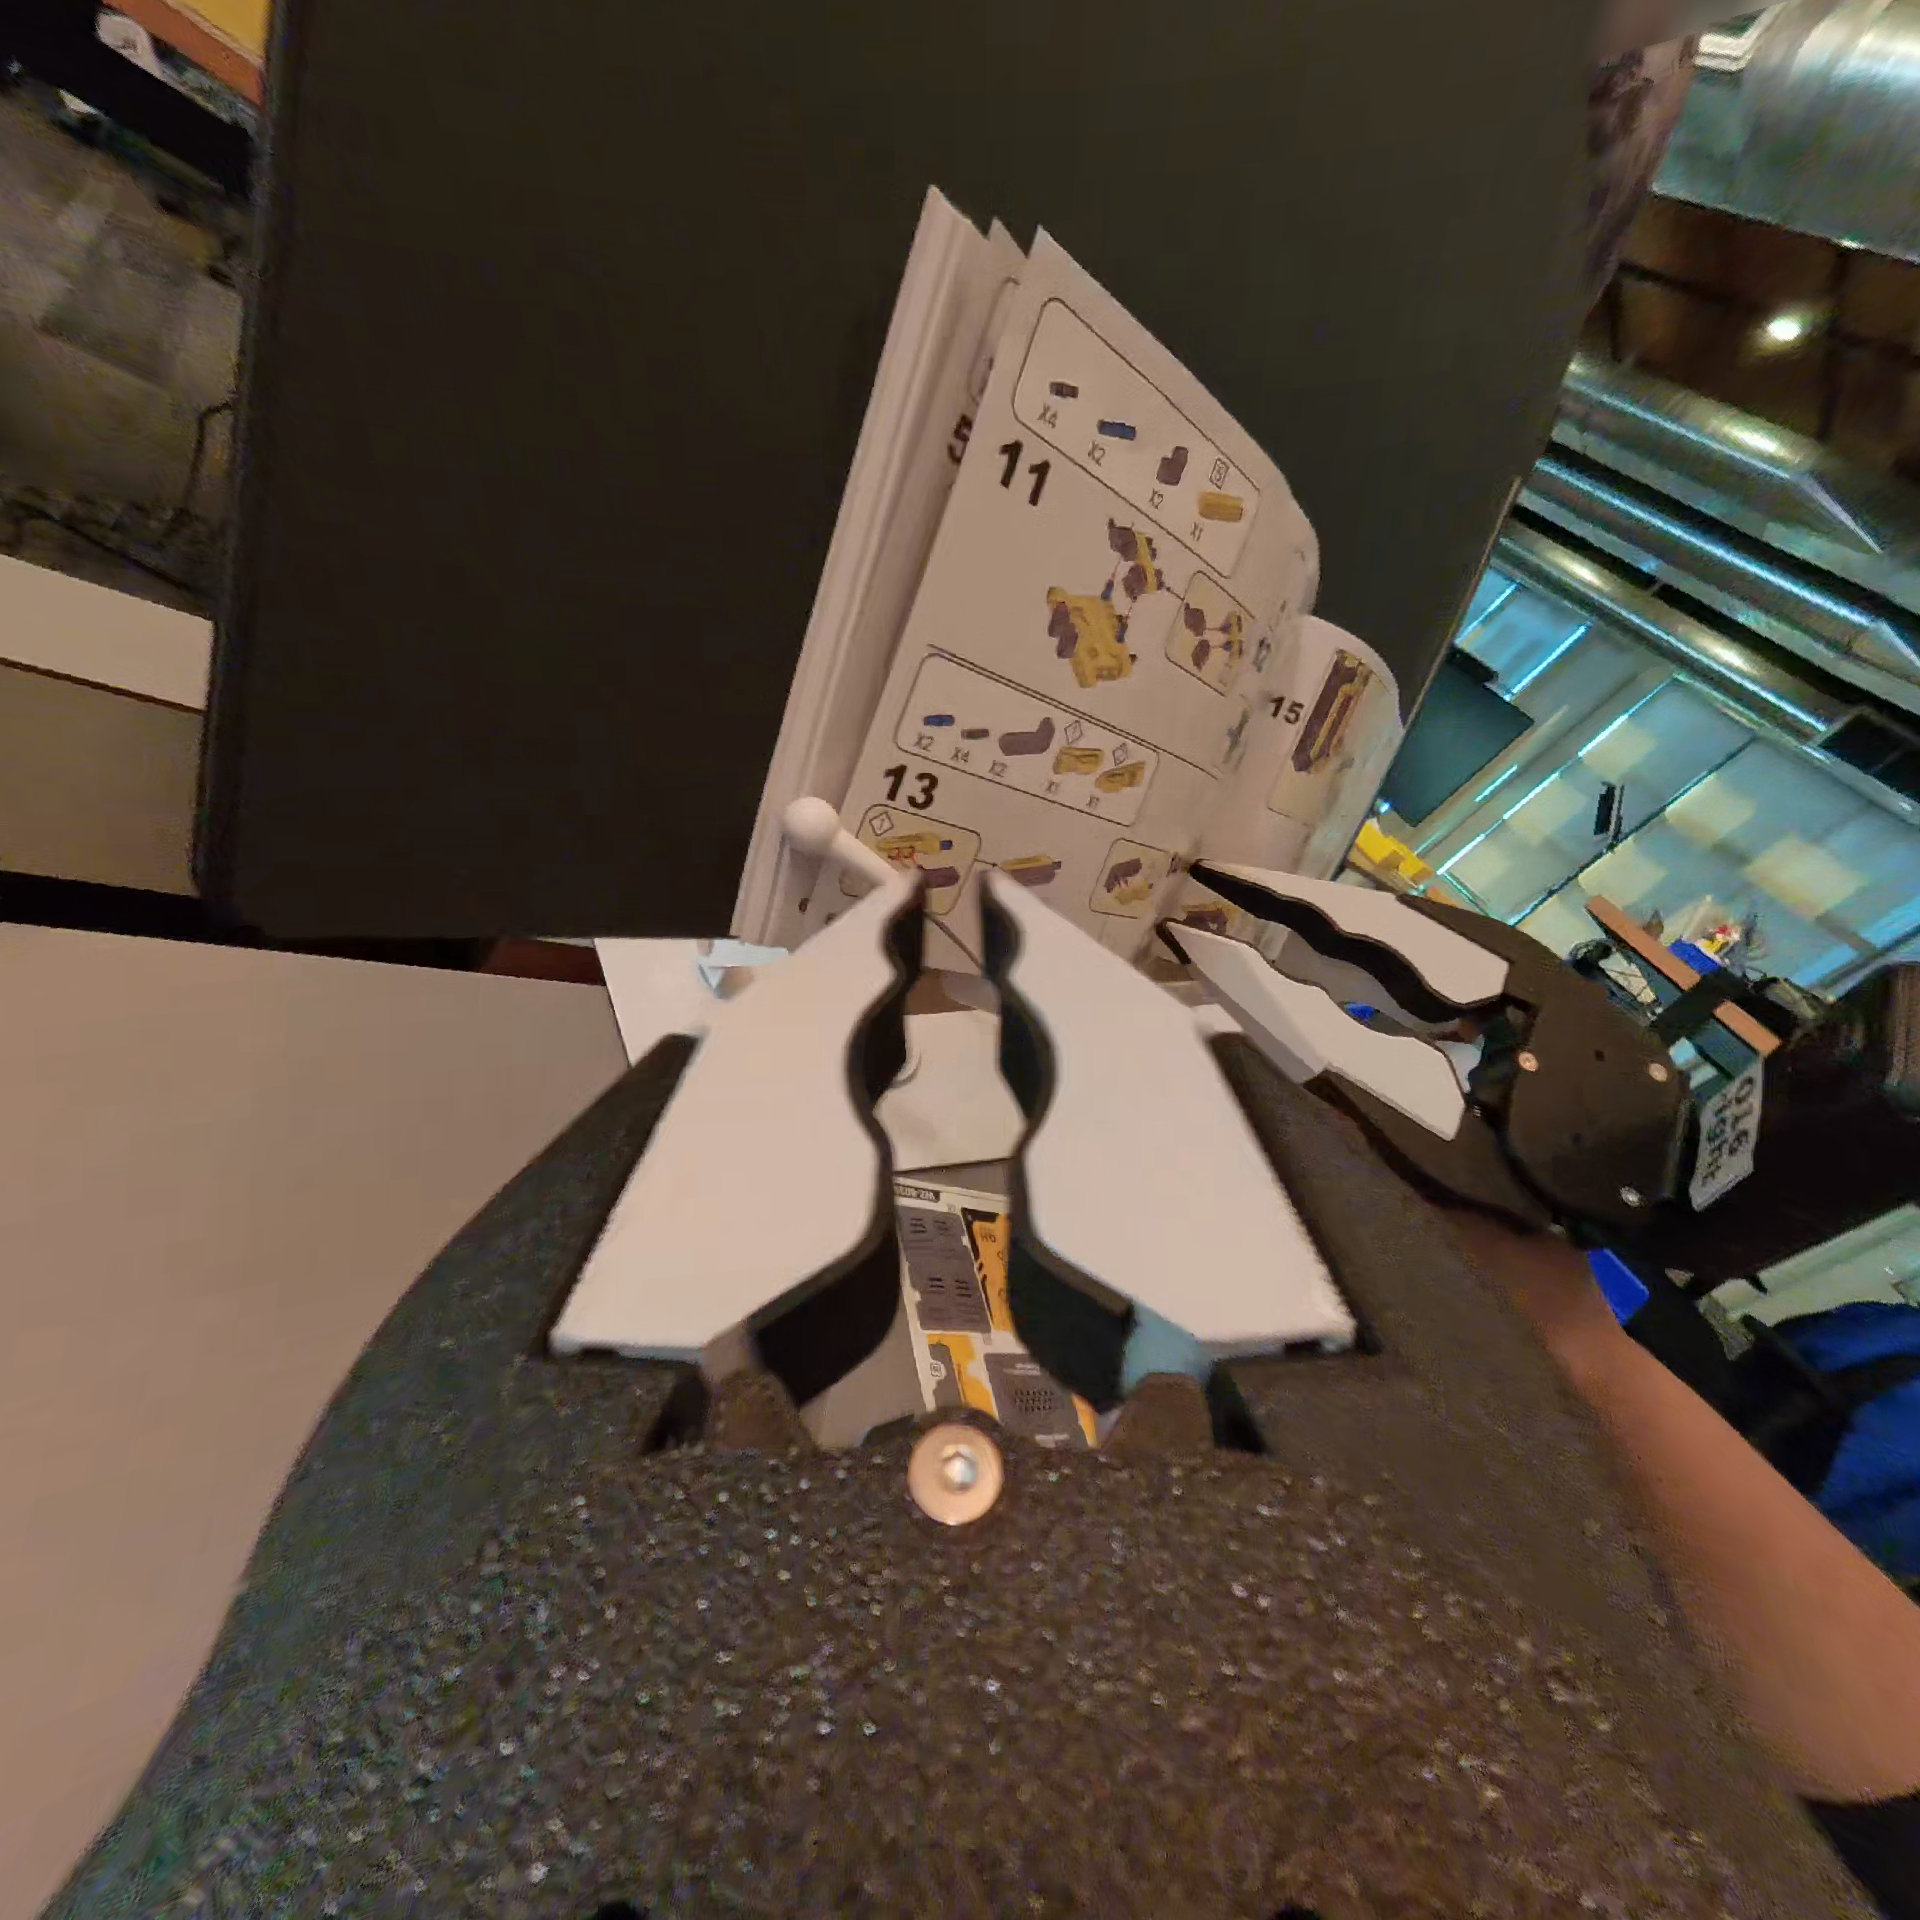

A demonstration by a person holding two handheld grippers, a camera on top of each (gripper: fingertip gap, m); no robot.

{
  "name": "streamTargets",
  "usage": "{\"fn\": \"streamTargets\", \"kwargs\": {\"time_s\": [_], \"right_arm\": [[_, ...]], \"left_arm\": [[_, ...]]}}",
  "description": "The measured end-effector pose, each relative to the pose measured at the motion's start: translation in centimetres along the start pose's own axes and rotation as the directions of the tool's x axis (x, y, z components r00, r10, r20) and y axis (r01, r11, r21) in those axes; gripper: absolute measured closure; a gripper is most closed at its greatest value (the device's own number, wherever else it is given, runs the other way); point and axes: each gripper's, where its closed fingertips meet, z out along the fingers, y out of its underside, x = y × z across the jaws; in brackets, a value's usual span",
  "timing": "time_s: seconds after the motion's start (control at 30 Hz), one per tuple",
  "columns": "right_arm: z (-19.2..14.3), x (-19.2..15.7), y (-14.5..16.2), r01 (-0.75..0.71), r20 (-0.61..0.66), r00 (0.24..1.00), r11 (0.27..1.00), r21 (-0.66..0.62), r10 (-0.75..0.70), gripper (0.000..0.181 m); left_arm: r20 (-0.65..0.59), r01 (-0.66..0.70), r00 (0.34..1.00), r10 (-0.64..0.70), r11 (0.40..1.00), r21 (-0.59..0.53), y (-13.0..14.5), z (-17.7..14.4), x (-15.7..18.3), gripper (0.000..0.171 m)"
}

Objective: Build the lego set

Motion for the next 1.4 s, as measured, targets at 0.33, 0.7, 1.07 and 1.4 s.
{"fn": "streamTargets", "kwargs": {"time_s": [0.33, 0.7, 1.07, 1.4], "right_arm": [[1.0, 0.0, -0.7, -0.056, 0.029, 0.998, 0.998, 0.013, 0.055, 0.166], [1.8, -1.0, -2.6, -0.051, 0.077, 0.996, 0.998, 0.047, 0.047, 0.177], [4.2, -3.3, -4.4, 0.037, 0.110, 0.993, 0.999, 0.010, -0.038, 0.179], [4.9, -3.7, -4.9, 0.031, 0.133, 0.991, 0.999, 0.014, -0.033, 0.181]], "left_arm": [[-0.090, 0.026, 0.996, -0.024, 0.999, 0.022, 0.3, -0.1, 1.1, 0.171], [-0.073, 0.088, 0.994, -0.083, 0.994, 0.066, -0.1, -0.9, -0.5, 0.171], [-0.097, 0.196, 0.976, -0.196, 0.981, -0.005, 0.7, 0.8, -1.0, 0.142], [-0.131, 0.216, 0.969, -0.210, 0.976, 0.030, 1.2, 0.8, -0.8, 0.171]]}}
